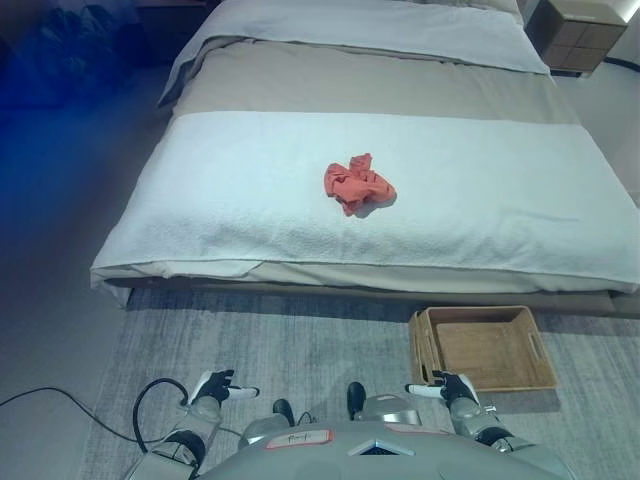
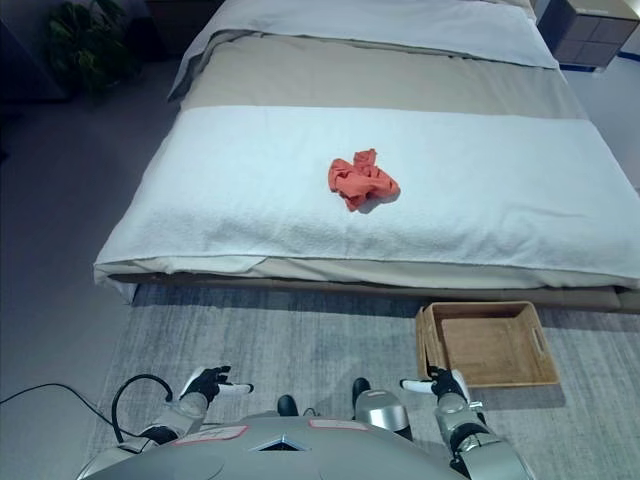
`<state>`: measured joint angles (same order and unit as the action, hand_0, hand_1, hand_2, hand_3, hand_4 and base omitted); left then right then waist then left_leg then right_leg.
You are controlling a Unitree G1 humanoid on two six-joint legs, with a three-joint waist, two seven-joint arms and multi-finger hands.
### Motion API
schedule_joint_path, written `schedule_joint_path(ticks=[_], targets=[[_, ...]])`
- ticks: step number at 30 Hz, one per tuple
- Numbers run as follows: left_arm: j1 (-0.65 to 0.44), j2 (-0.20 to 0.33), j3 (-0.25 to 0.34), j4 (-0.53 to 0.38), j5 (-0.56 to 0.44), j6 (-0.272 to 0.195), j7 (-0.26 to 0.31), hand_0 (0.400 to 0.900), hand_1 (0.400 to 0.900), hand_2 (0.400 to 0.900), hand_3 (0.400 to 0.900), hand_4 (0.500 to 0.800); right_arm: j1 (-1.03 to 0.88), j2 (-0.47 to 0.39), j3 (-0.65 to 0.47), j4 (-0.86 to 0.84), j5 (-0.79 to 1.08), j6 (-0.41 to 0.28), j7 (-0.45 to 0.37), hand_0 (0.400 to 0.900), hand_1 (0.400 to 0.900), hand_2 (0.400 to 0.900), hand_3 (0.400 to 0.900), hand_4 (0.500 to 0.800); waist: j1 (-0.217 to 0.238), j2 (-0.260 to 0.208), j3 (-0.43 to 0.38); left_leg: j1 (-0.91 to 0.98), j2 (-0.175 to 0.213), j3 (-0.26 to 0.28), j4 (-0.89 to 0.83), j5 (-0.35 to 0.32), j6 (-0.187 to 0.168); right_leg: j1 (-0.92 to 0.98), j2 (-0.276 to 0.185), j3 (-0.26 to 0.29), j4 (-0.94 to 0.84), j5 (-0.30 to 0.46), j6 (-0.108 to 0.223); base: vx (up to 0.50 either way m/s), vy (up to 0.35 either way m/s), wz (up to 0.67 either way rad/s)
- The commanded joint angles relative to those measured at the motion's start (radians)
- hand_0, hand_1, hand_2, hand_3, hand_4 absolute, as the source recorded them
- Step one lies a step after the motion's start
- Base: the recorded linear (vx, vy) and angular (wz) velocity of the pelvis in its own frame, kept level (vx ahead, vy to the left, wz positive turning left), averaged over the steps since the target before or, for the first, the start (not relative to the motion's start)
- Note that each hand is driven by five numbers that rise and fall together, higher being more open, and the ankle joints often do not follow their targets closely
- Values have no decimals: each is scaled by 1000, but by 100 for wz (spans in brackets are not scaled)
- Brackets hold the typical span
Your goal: Put the clothes on the bed into the basket.
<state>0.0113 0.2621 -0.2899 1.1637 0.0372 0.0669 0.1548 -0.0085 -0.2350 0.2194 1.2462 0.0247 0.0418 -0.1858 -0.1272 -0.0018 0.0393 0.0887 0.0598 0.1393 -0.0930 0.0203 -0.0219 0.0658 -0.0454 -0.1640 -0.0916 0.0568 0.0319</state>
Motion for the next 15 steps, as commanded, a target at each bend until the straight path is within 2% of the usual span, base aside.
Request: schedule_joint_path(ticks=[1,15], targets=[[-84,20,21,40,29,-17,19,900,900,900,900,800,-82,-43,19,40,-37,-14,-13,900,900,900,900,800,34,-11,46,52,-29,7,6,-91,-9,20,-5,27,4,-71,53,0,0,0],[-76,39,25,19,38,-11,49,900,900,900,900,800,-75,-50,16,40,-35,-15,-23,900,900,900,900,800,43,-12,46,60,-30,0,6,-93,-7,33,-7,24,4,-73,54,2,2,0]])
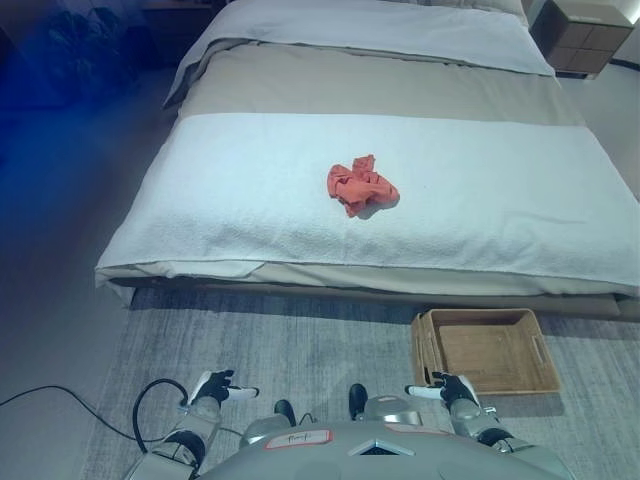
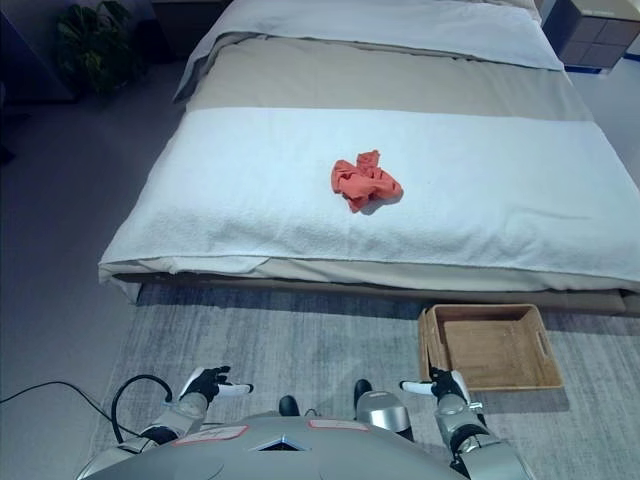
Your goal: Put the clothes on the bed into the basket.
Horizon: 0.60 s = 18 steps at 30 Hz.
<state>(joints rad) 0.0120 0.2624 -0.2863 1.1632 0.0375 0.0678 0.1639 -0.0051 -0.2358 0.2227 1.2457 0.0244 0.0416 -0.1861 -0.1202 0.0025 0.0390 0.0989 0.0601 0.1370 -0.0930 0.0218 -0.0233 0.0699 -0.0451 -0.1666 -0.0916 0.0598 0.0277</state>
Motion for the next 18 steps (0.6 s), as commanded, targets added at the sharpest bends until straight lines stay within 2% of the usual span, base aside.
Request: schedule_joint_path(ticks=[1,12,15,16,18], targets=[[-76,40,24,23,41,-10,42,900,900,900,900,800,-79,-49,13,41,-34,-14,-22,900,900,900,900,800,36,-17,48,53,-31,2,6,-95,-4,31,-8,27,4,-76,59,0,0,0],[-90,47,19,27,34,-9,54,900,900,900,900,800,-95,-55,5,36,-31,-7,-24,900,900,900,900,800,35,-17,71,33,-50,13,6,-99,26,-13,-20,50,43,-72,68,7,56,-7],[-104,51,17,27,28,-7,61,900,900,900,900,800,-107,-58,3,30,-33,-5,-25,900,900,900,900,800,35,-8,86,14,-67,15,41,-122,57,-72,-33,76,154,-99,76,35,146,-22],[-104,51,17,27,28,-7,61,900,900,900,900,800,-107,-58,3,30,-33,-5,-25,900,900,900,900,800,35,-8,85,12,-67,16,43,-123,57,-75,-33,76,157,-100,76,37,111,-19],[-111,58,19,25,27,-8,69,900,900,900,900,800,-106,-59,-5,31,-33,-5,-28,900,900,900,900,800,31,1,96,7,-81,11,67,-145,80,-128,-42,90,277,-113,85,62,171,-13]])
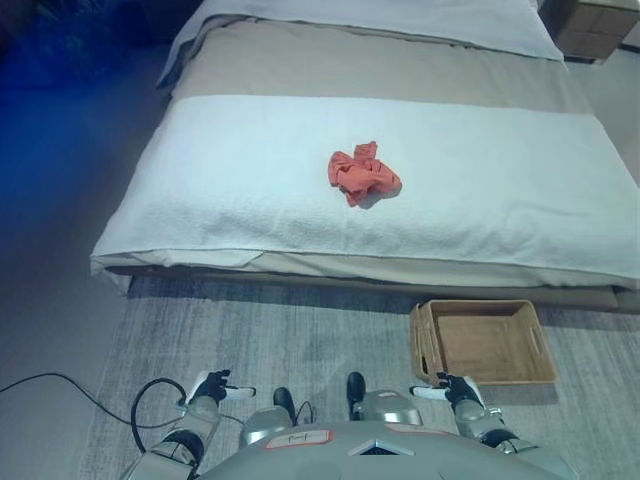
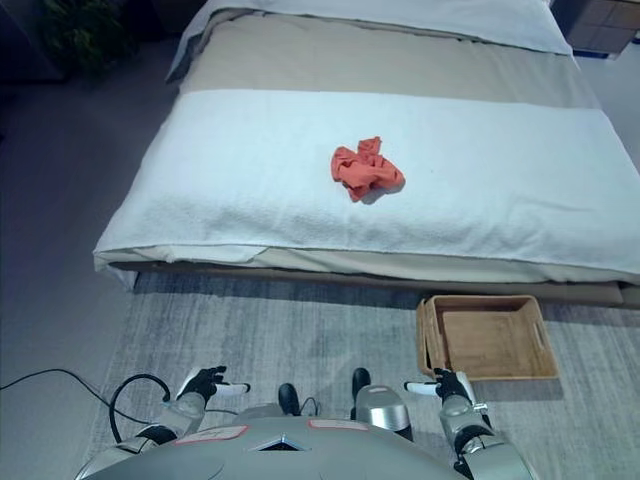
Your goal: Put the clothes on the bed into the basket.
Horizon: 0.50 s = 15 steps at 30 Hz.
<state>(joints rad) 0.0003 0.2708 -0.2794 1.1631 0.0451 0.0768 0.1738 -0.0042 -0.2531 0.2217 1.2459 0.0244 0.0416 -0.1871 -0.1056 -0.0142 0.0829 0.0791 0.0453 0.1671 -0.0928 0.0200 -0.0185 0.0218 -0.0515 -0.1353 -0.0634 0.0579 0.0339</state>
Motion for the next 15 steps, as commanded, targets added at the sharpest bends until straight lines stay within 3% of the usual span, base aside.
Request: schedule_joint_path(ticks=[1,3,5,7,9,11,13,15], targets=[[-102,51,12,25,19,-16,62,900,900,900,900,800,-104,-43,-15,32,-28,-4,-30,900,900,900,900,800,11,23,60,29,-75,-24,74,-149,88,-118,-43,68,345,-100,82,69,236,4],[-105,59,11,15,14,-13,62,900,900,900,900,800,-96,-50,-28,30,-18,-6,-35,900,900,900,900,800,-12,30,89,40,-89,-41,78,-151,112,-220,-52,94,564,-38,77,92,257,22],[-106,64,9,28,25,-9,56,900,900,900,900,800,-89,-53,-39,38,-6,-4,-35,900,900,900,900,800,-32,41,105,74,-91,-50,46,-153,111,-294,-37,106,639,-49,67,163,167,18],[-109,65,8,42,42,-10,55,900,900,900,900,800,-89,-59,-46,47,-5,-2,-37,900,900,900,900,800,-49,54,107,126,-90,-54,22,-163,98,-338,-17,85,508,-65,66,279,45,9],[-129,60,5,33,39,-18,56,900,900,900,900,800,-92,-70,-52,46,0,-3,-41,900,900,900,900,800,-72,53,106,183,-98,-71,17,-193,83,-337,5,77,228,2,94,445,-25,19],[-144,57,2,21,44,-20,53,900,900,900,900,800,-91,-72,-54,44,-2,-1,-42,900,900,900,900,800,-85,45,103,233,-102,-89,18,-222,70,-344,33,97,59,55,116,501,-68,28],[-148,57,-11,-5,53,-24,46,900,900,900,900,800,-82,-77,-55,41,0,-3,-40,900,900,900,900,800,-97,46,93,280,-96,-115,23,-238,55,-345,57,112,34,68,116,507,-123,54],[-141,58,-14,-22,50,-24,49,900,900,900,900,800,-68,-81,-58,39,9,-7,-40,900,900,900,900,800,-108,53,66,282,-68,-133,88,-201,24,-315,81,144,78,75,84,506,-201,60]])
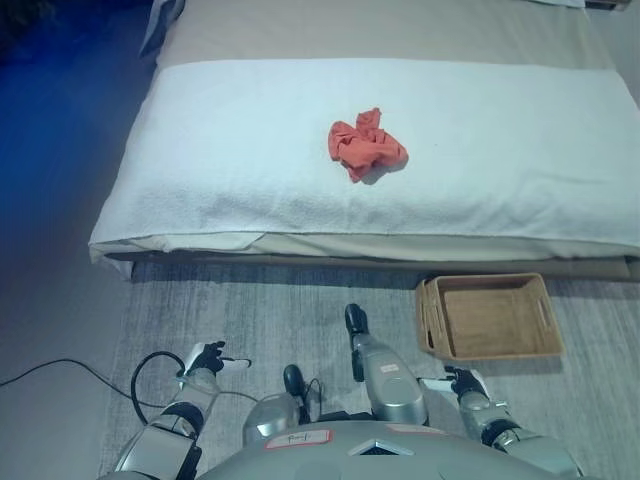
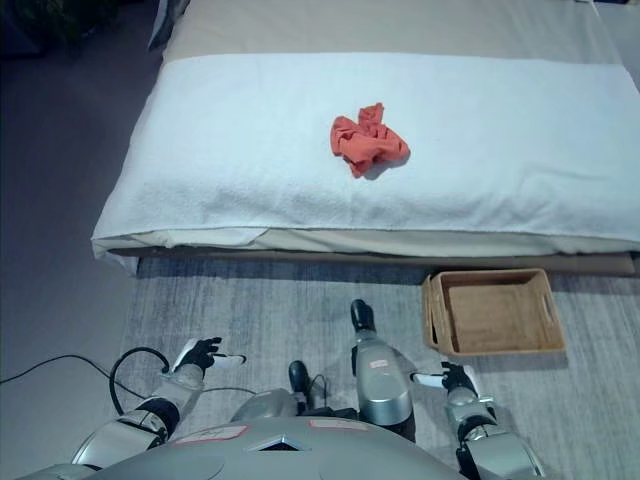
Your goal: Put the clothes on the bed into the basket.
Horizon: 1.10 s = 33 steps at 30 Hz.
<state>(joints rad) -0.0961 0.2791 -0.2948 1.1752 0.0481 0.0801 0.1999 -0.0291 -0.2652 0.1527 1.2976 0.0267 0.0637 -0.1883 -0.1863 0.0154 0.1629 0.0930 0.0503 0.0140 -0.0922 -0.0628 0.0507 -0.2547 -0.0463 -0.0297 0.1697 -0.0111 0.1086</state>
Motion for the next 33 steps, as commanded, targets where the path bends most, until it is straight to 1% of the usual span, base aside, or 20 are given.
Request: schedule_joint_path(ticks=[1,3,5,6,7,8,9,10,12,13,14,15,17,21,24,26,29,30,32,33], targets=[[-43,49,6,-39,34,-26,28,900,900,900,900,800,-45,-73,11,-19,14,-32,-39,900,900,900,900,800,-28,34,-21,251,-62,16,153,-71,-63,-24,90,38,-134,145,-4,493,-208,40],[-42,45,-5,-56,24,-26,26,900,900,900,900,800,-52,-84,11,-35,28,-35,-39,900,900,900,900,800,-31,50,-25,179,-40,20,352,63,-112,22,106,16,-114,114,-38,473,-229,44],[-41,38,-23,-85,22,-22,22,900,900,900,900,800,-59,-98,6,-53,46,-38,-44,900,900,900,900,800,-24,43,-14,28,-21,24,675,199,-161,95,104,1,-121,73,-86,451,-308,47],[-54,38,-36,-109,12,-23,28,900,900,900,900,800,-74,-110,9,-70,61,-43,-54,900,900,900,900,800,10,16,21,-108,-41,15,883,205,-150,166,89,8,-143,47,-112,314,-255,23],[-55,38,-36,-109,12,-23,28,900,900,900,900,800,-75,-111,9,-70,61,-43,-54,900,900,900,900,800,8,22,22,-114,-36,11,896,199,-151,166,94,3,-142,46,-113,379,-281,5],[-56,37,-38,-115,1,-26,34,900,900,900,900,800,-93,-111,18,-75,62,-43,-55,900,900,900,900,800,22,10,34,-147,-22,32,902,171,-120,193,91,5,-144,35,-120,354,-205,-10],[-51,41,-32,-112,-11,-23,33,900,900,900,900,800,-98,-113,21,-71,65,-41,-61,900,900,900,900,800,55,-11,44,-262,-39,36,885,121,-98,232,83,11,-155,16,-130,361,-207,-13],[-50,41,-32,-112,-11,-23,33,900,900,900,900,800,-97,-114,21,-71,65,-41,-61,900,900,900,900,800,55,-9,45,-262,-37,35,888,118,-98,234,85,11,-155,15,-130,336,-172,-8],[-29,46,-24,-104,-20,-27,39,900,900,900,900,800,-99,-112,24,-66,67,-45,-63,900,900,900,900,800,71,-36,45,-345,27,98,719,101,-87,277,68,8,-162,-7,-121,383,-123,-7],[-17,49,-14,-100,-25,-26,42,900,900,900,900,800,-93,-112,24,-64,63,-47,-63,900,900,900,900,800,77,-35,41,-344,57,109,530,125,-92,300,68,8,-165,-28,-114,469,-57,-19],[-13,52,-10,-100,-25,-23,44,900,900,900,900,800,-94,-111,25,-59,60,-44,-63,900,900,900,900,800,83,-37,43,-322,57,109,466,138,-96,316,62,14,-160,-40,-112,543,32,-26],[-3,54,2,-95,-27,-24,46,900,900,900,900,800,-92,-113,28,-59,52,-48,-63,900,900,900,900,800,86,-23,38,-296,62,93,249,198,-109,334,70,25,-158,-63,-103,555,85,-47],[4,53,13,-84,-22,-23,46,900,900,900,900,800,-93,-118,34,-52,38,-47,-63,900,900,900,900,800,93,-4,31,-264,75,64,27,240,-123,375,73,46,-150,-97,-96,562,123,-54],[20,46,22,-59,-10,-27,38,900,900,900,900,800,-95,-136,34,-65,27,-53,-55,900,900,900,900,800,90,25,9,-361,105,84,5,227,-167,449,57,78,-129,-163,-78,554,159,-58],[32,50,31,-39,-6,-32,38,900,900,900,900,800,-121,-139,77,-115,-15,-58,-42,900,900,900,900,800,130,28,-32,-321,78,1,5,271,-156,507,14,123,-98,-184,-57,720,281,-99],[33,57,26,-33,1,-31,45,900,900,900,900,800,-136,-140,97,-164,-41,-61,-50,900,900,900,900,800,143,10,-54,-274,50,13,5,271,-135,485,-24,134,3,-120,-25,596,285,-56],[14,74,7,-67,7,-32,66,900,900,900,900,800,-190,-158,149,-277,-104,-61,-70,900,900,900,900,800,147,-7,-37,-191,-3,45,5,221,-65,308,-50,165,393,125,-4,429,285,-38],[-16,83,-13,-82,15,-31,83,900,900,900,900,800,-242,-174,204,-320,-174,-52,-82,900,900,900,900,800,132,-3,-1,-150,-10,47,5,204,-47,209,-17,168,529,135,0,244,208,-12],[-42,85,-22,-85,17,-28,96,900,900,900,900,800,-296,-185,237,-332,-227,-36,-93,900,900,900,900,800,127,0,6,-141,-10,52,5,186,-42,152,-32,142,530,107,-15,205,153,-6],[-73,81,-33,-78,24,-32,112,900,900,900,900,800,-345,-189,268,-322,-261,-31,-111,900,900,900,900,800,123,8,11,-125,-10,58,5,168,-43,119,-44,102,440,39,-29,269,131,-10]])
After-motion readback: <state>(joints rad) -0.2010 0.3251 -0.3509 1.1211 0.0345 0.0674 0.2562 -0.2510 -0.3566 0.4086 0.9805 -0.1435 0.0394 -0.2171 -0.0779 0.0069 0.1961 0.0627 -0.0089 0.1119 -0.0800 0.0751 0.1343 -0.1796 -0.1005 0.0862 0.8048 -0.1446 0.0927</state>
